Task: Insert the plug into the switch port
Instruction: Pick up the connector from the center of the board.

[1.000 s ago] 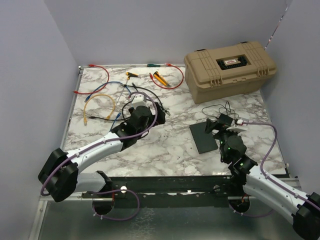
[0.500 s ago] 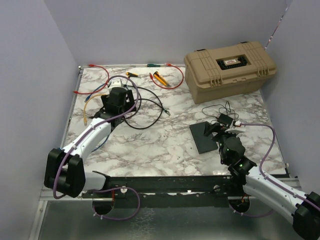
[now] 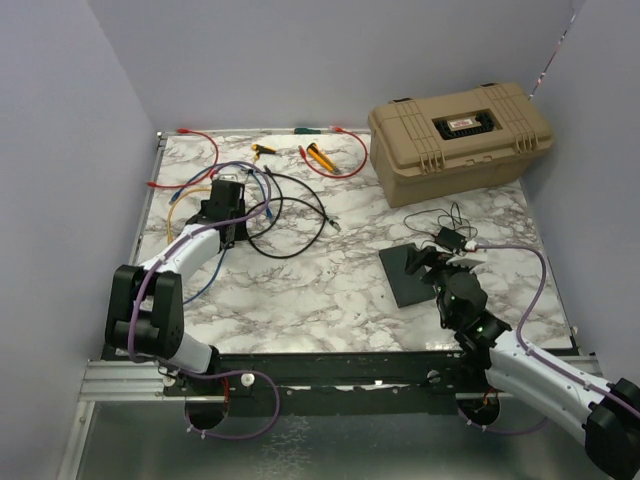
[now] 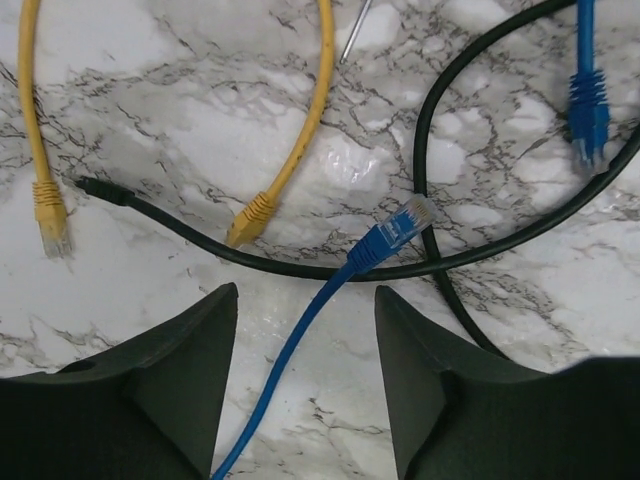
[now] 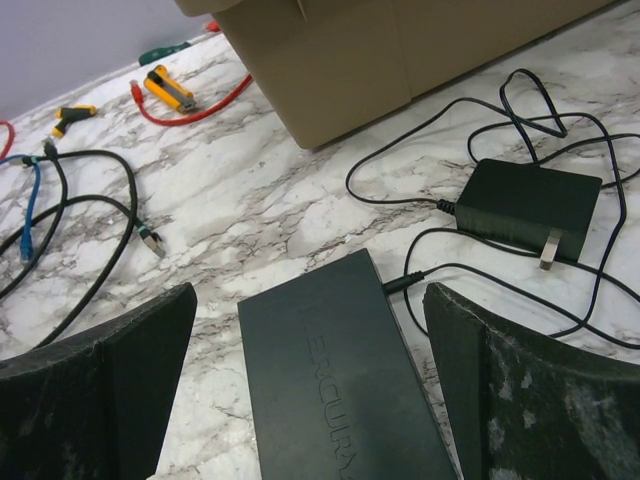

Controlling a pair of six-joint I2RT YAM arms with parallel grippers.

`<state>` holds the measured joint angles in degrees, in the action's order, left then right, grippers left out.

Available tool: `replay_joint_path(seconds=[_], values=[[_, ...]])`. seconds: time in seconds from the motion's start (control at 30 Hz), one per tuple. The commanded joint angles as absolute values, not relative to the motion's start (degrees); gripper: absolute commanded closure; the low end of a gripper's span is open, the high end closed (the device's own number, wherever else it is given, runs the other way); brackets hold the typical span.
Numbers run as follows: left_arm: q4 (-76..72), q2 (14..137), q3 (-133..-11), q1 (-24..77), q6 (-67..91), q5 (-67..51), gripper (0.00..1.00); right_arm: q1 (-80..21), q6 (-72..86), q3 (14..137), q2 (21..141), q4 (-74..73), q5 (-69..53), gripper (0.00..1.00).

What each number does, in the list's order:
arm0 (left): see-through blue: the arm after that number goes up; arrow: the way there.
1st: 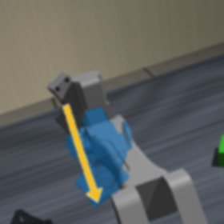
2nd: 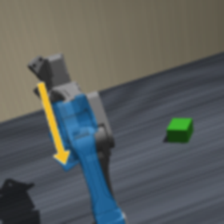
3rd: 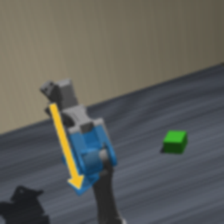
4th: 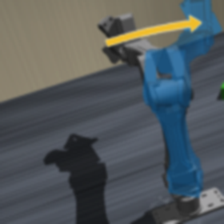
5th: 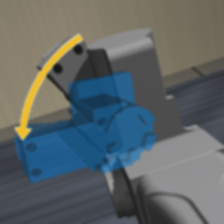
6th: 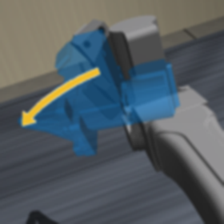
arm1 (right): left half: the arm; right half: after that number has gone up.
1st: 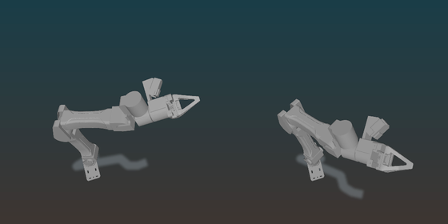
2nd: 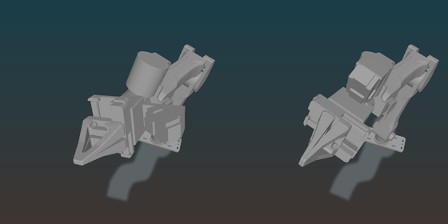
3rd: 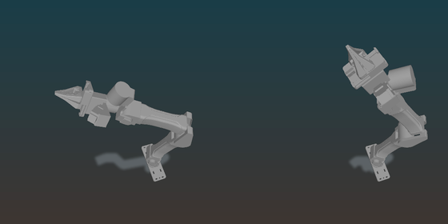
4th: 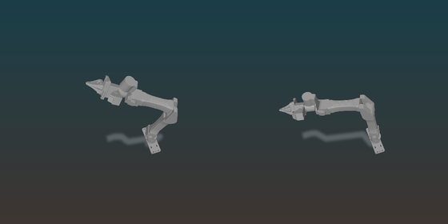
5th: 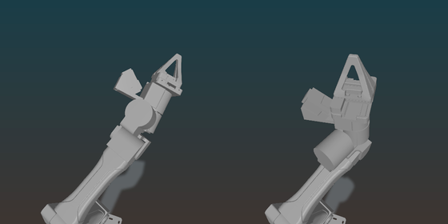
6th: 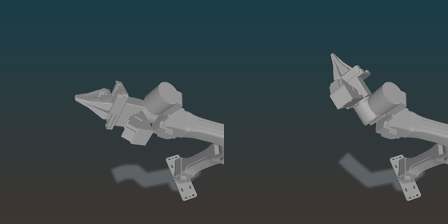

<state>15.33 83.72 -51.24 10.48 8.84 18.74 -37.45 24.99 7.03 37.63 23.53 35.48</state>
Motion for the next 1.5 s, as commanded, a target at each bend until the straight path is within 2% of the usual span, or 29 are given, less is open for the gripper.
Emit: replay_joint_path(seconds=[0.0,0.17,0.27,0.53,0.67,1.0,1.23,1.47], values=[[18.3,87.9,-51.2,9.3,8.0,16.8,0.43,-37.8,24.8,8.9,39.5,23.0,35.6,0.00],[19.8,90.1,-51.3,8.5,8.5,14.9,0.47,-37.7,24.9,8.6,39.7,23.5,35.8,0.00],[19.7,91.0,-51.5,7.7,8.4,14.1,0.53,-37.7,24.9,8.4,40.0,24.1,35.7,0.00],[20.3,95.4,-52.6,6.4,8.4,11.8,0.56,-37.8,25.0,8.9,40.3,23.4,35.9,0.00],[21.4,95.7,-53.3,6.2,8.0,9.7,0.69,-37.8,25.0,8.8,39.9,23.0,36.2,0.00],[21.8,89.6,-53.1,7.3,5.8,4.4,0.92,-37.8,25.0,8.7,39.5,23.0,34.8,0.01],[21.2,83.7,-53.2,11.0,2.2,-1.4,0.97,-37.8,22.7,8.2,40.3,26.2,31.0,0.01],[20.9,79.7,-54.0,17.7,-2.7,-10.5,1.00,-37.8,15.6,9.8,42.0,30.7,17.9,0.03]])
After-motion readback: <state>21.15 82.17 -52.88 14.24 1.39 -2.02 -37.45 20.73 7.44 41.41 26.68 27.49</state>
